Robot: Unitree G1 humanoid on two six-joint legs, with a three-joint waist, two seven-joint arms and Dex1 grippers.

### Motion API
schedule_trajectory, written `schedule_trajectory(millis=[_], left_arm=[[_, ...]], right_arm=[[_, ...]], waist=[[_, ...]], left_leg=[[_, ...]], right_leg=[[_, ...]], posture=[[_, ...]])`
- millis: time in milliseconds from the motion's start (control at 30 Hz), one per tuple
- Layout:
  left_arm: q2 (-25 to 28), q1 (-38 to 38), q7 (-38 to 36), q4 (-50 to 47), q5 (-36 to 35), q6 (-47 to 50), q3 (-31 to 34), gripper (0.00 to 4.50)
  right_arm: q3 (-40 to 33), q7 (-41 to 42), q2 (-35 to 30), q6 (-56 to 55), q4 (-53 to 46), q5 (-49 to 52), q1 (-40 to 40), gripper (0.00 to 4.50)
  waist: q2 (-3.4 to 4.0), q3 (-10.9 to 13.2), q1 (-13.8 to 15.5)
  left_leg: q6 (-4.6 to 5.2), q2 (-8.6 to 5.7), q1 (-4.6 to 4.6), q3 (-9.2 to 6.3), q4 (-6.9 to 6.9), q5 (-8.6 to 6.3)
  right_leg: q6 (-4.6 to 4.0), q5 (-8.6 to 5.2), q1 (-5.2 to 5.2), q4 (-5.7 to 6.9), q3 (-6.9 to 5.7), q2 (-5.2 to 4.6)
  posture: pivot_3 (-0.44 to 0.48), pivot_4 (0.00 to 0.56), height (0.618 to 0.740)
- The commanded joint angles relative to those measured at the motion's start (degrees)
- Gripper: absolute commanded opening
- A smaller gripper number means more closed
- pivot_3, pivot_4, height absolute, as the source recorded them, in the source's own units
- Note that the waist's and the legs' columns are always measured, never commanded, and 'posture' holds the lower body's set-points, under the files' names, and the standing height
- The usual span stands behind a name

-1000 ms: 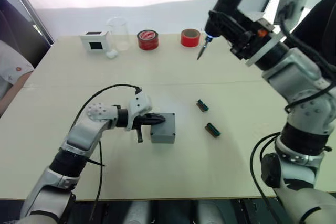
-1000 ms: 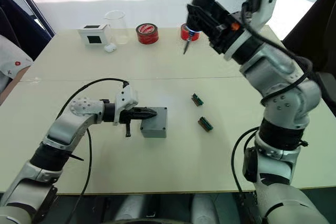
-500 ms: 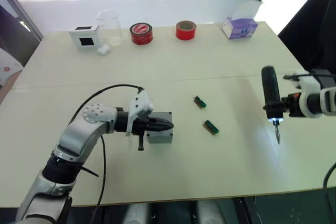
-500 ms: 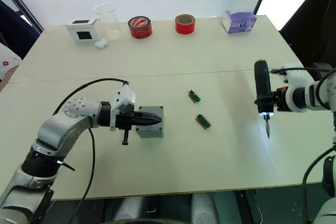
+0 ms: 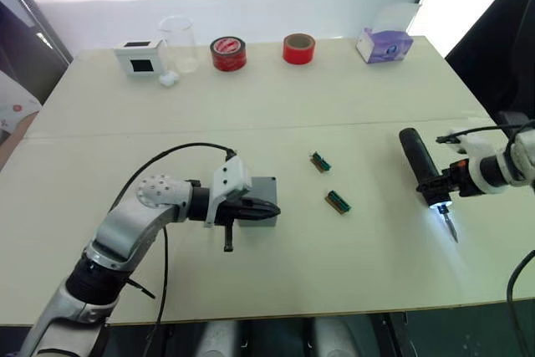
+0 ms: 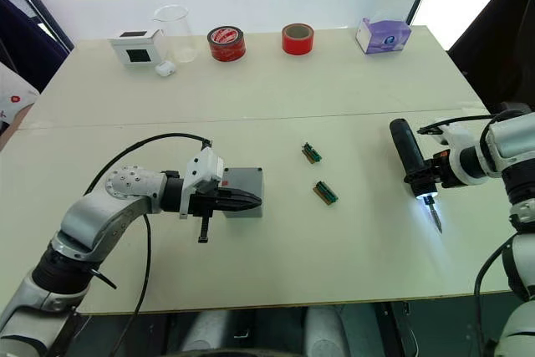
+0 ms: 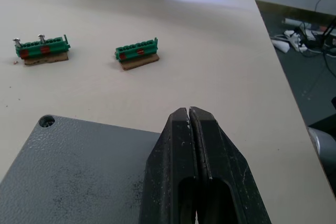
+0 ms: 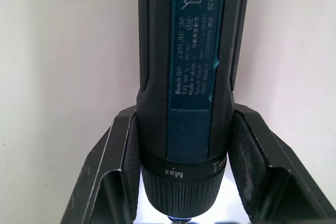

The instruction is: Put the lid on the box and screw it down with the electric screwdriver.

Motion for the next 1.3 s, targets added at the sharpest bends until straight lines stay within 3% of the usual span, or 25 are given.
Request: schedule_trajectory(millis=[33,133,467,633,767,833,900,1067,1300], left_arm=[[0.4,-0.32,0.62,-0.17,0.43,-0.78,0.54,0.0],[0.56,-0.57,1.02,0.62,0.58,-1.01,1.29,0.0],[1.23,-2.0,1.02,5.87,0.45,-2.08,4.32,0.0],[2.63,-2.29,3.08,8.92,-0.1,-1.08,9.92,0.0],[3.39,-1.38,5.07,10.88,3.41,-2.95,8.88,0.0],[3.05,-1.1,5.66,10.85,4.43,-3.61,7.87,0.0],[3.35,-0.68,6.42,11.03,7.11,-5.01,6.15,0.0],[4.14,0.99,6.22,10.17,9.86,-5.58,3.67,0.0],[3.69,0.68,5.25,10.77,11.8,-5.56,0.74,0.0]], right_arm=[[0.25,2.87,-0.58,-1.52,1.03,-3.11,-1.47,3.31],[0.03,4.37,-0.71,-2.16,0.85,-4.57,-1.3,4.4],[-6.51,4.43,0.03,-4.33,0.86,-6.26,-4.48,4.4],[-15.93,6.21,-1.62,-10.5,-12.63,-2.23,-7.41,4.4],[-23.89,9.35,-0.26,-11.07,-41.59,7.89,9.48,4.4],[-24.62,9.45,0.91,-11.13,-55.54,11.89,19.91,4.4],[-24.02,7.31,2.58,-11.46,-63.54,13.19,27.02,4.4],[-20.38,0.17,8.89,-11.22,-69.77,13.61,33.42,4.4],[-12.8,-6.58,16.37,-13.2,-66.65,10.19,31.25,4.4]], waist=[[0.0,0.0,0.0],[0.0,0.0,0.03],[0.0,0.0,-0.13],[0.01,0.0,-0.23],[-0.15,-0.06,0.15],[-0.41,-0.11,0.8],[-0.44,-0.05,1.28],[-0.45,-0.05,1.2],[-0.47,-0.05,1.16]], left_leg=[[0.0,0.0,0.0,0.0,0.0,0.0],[-0.02,-0.01,0.01,-0.01,0.01,0.01],[-0.3,-0.02,0.02,-0.01,0.03,0.17],[-0.32,0.0,0.01,0.0,0.01,0.19],[-0.34,0.07,0.04,-0.17,-0.04,0.19],[-0.3,0.1,0.07,-0.33,-0.03,0.17],[-0.13,0.05,0.06,-0.33,0.1,0.07],[0.0,-0.1,0.05,-0.35,0.58,-0.01],[0.01,-0.06,0.06,-0.39,0.77,-0.02]], right_leg=[[0.0,0.0,0.0,0.0,0.0,0.0],[0.0,0.0,0.02,0.01,-0.01,0.0],[0.02,0.01,0.02,0.03,-0.01,0.0],[0.02,0.01,-0.04,0.08,0.0,0.01],[0.03,0.0,0.04,0.07,-0.08,0.13],[0.03,0.0,0.21,0.05,-0.23,0.16],[0.03,0.0,0.24,0.07,-0.2,0.1],[0.22,0.15,0.38,0.16,-0.12,-0.02],[0.22,0.14,0.39,0.35,-0.12,0.0]], posture=[[0.0,0.15,0.74],[0.0,0.15,0.74],[0.0,0.15,0.74],[0.0,0.15,0.74],[0.0,0.15,0.74],[0.0,0.15,0.74],[0.0,0.15,0.74],[0.0,0.15,0.74],[0.0,0.15,0.74]])
